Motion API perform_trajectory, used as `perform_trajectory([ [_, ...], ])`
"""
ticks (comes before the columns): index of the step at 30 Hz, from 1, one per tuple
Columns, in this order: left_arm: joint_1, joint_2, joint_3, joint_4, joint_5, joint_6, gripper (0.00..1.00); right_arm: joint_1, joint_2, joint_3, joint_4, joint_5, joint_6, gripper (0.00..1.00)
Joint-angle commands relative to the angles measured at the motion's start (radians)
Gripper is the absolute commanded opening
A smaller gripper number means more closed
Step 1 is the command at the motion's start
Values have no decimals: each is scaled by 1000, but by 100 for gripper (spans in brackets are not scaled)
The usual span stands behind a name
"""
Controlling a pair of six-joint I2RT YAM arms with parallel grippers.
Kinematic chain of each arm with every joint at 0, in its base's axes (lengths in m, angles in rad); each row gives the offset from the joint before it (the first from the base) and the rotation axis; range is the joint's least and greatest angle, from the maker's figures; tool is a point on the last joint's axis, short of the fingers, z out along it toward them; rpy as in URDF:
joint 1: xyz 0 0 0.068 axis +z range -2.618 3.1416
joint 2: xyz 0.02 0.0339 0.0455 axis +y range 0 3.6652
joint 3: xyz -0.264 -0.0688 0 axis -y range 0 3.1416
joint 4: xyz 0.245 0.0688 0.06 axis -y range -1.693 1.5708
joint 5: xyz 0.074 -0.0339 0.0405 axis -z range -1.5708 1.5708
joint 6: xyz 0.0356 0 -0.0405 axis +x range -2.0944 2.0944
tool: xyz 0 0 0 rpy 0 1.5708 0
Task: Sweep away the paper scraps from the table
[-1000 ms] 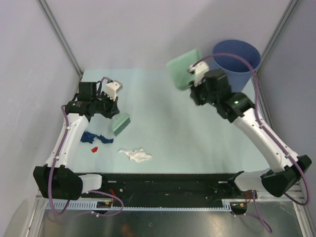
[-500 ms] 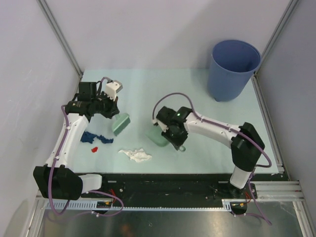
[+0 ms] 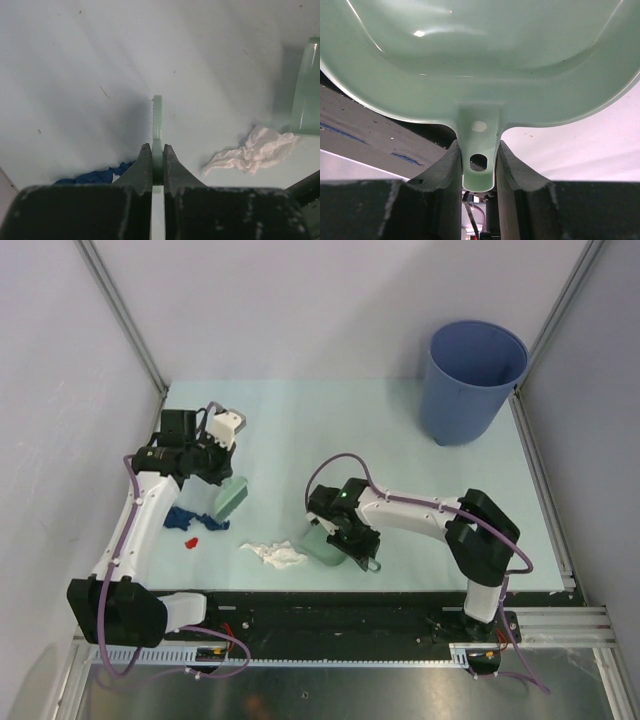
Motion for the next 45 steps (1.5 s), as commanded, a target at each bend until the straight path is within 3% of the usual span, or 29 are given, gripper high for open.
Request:
perform_trajectory([
  [1,4,-43,53,-48,-46,27,0,21,27,-12,23,-24,25,0],
  [9,4,-57,-20,-110,-49,41,0,35,88,-12,72,-31,28,0],
  [18,-12,-32,-79,-113,200,-17,0,34,122,-1,148,-28,32,0],
  [26,-123,4,-69,-113,394,-23,0,17,176,68,237,-30,32,0],
  [42,-117,-45,18,-131,433,-25,0,-6,142,69,334,-77,37,0],
  [45,-100,-32,53,-143,367,-34,0,-31,125,53,380,-85,46,0],
])
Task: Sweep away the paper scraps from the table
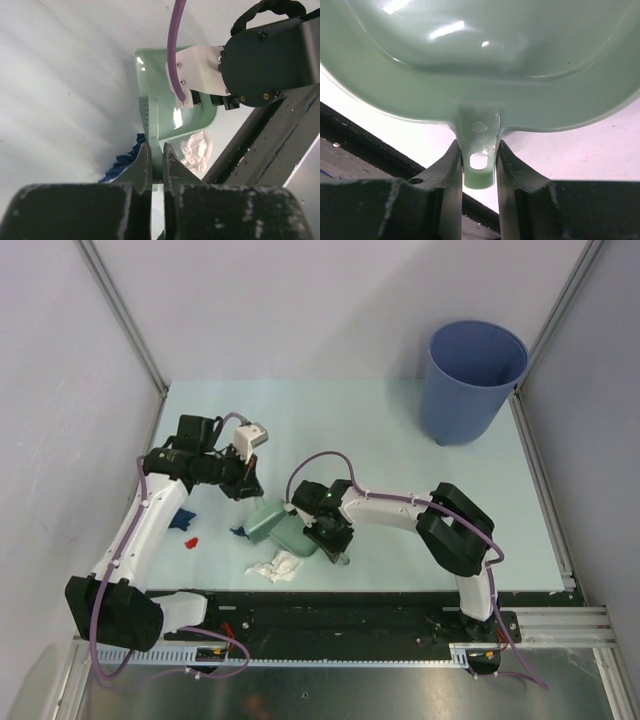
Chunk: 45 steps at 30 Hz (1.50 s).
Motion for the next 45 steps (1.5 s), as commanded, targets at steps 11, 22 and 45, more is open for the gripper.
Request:
perform_trajectory([
  [11,136,-16,152,-36,-46,1,0,-38,-89,-30,-4,72,52,0],
  [22,138,-31,109,-36,-144,33,0,66,-211,-46,-334,99,124,0],
  [45,147,-39,-6,-36,-194,59,0,230,-50,-53,-338,-52,97,0],
])
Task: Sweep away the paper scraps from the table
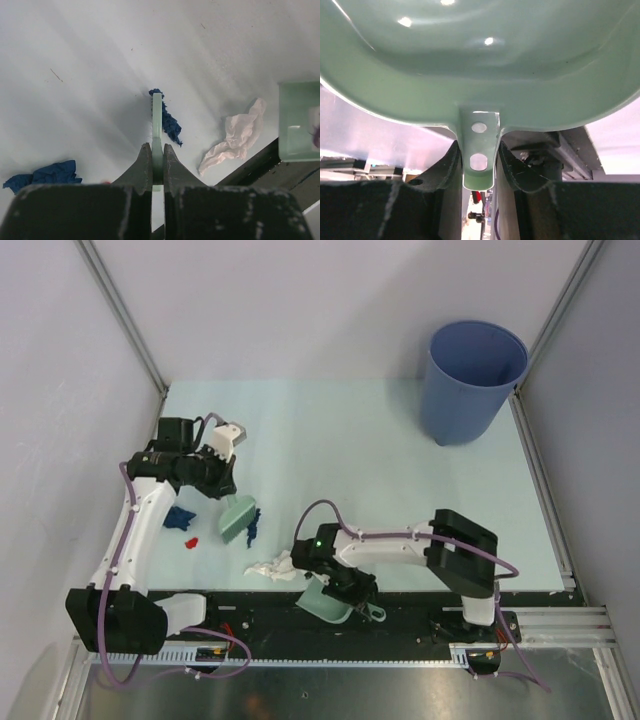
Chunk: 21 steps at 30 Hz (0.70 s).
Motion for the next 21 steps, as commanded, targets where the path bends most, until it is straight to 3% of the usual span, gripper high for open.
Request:
perform_trajectory([
  [1,7,-10,-13,7,4,24,0,-66,70,99,70,62,-43,0],
  [9,7,3,-1,6,-4,26,0,-233,134,232,114,205,-80,0],
  [21,7,8,-10,6,-2,32,0,-176,-7,156,-17,230,-64,0],
])
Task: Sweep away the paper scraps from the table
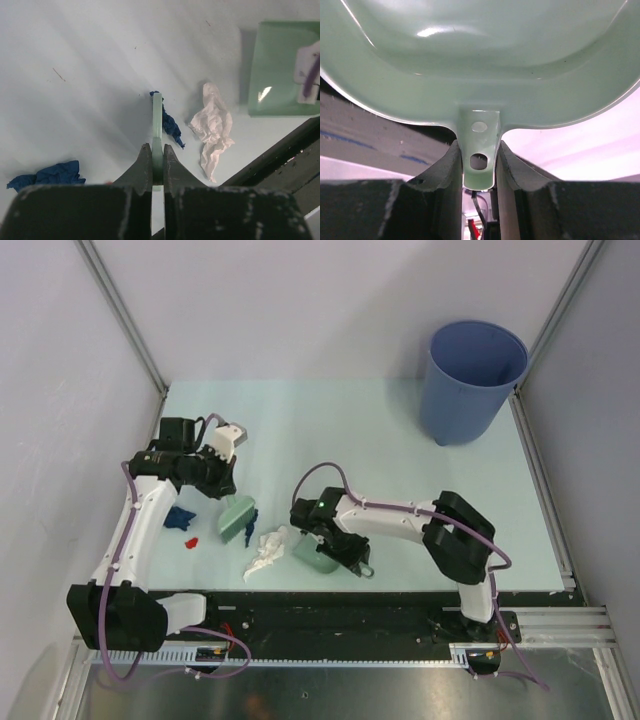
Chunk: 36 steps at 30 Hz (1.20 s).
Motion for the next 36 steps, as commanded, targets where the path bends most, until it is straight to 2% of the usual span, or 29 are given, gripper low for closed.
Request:
perform_trajectory([
  [1,7,-8,-6,-6,15,16,0,55,-132,-32,-89,-4,28,0],
  [8,7,-39,-34,-8,12,7,0,110,-126,-56,-116,-134,54,0],
  [16,5,-54,-55,-11,33,-2,0,139,-40,-78,-95,-154,47,0],
  [23,-16,-39,-50,-11,153,-28,0,107,24,-52,-9,-118,17,0],
  [27,-88,-36,-38,-14,231,-53,0,98,69,55,23,-107,-18,0],
  [28,-110,-36,-35,-20,297,-53,0,93,95,80,25,-108,-24,0],
  [31,-121,-30,-3,-59,380,-39,0,86,145,166,35,-111,-55,0],
  [36,-119,-36,74,-97,376,-20,0,47,138,166,95,-148,-49,0],
])
